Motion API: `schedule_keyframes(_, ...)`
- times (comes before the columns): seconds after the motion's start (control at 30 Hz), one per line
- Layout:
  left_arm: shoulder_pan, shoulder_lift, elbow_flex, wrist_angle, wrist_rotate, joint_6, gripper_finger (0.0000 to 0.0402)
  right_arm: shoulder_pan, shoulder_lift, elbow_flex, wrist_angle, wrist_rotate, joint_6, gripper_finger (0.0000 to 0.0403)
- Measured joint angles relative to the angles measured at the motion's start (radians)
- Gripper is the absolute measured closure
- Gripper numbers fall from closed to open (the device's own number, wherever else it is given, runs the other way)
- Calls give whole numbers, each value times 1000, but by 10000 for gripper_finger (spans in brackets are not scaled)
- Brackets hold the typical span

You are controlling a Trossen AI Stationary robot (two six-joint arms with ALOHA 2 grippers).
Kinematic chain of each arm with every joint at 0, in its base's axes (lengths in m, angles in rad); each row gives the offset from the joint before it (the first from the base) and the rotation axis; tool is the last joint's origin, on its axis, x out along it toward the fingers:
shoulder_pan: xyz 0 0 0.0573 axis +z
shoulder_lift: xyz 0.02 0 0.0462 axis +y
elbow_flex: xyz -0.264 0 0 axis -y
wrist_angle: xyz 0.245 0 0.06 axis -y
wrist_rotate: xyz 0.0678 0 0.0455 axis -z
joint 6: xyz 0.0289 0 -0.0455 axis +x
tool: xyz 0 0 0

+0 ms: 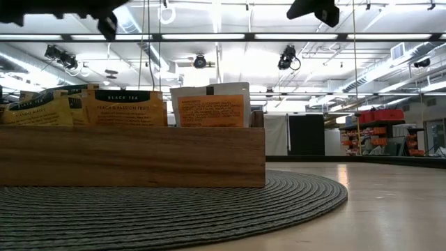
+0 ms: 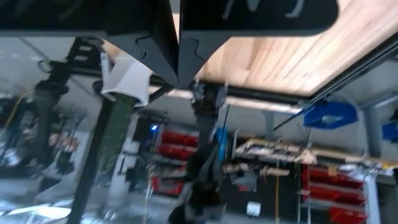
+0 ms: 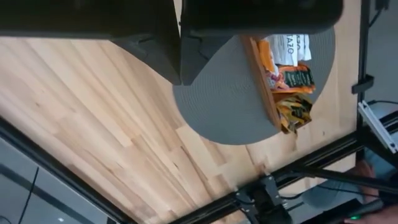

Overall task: Pick & Place Tea
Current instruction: Return to Home Position

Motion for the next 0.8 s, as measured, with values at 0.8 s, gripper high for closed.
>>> schedule_keyframes(0.8, 42, -505, -256, -15, 178, -5, 398, -8, 0, -46, -129, -58, 282, 394)
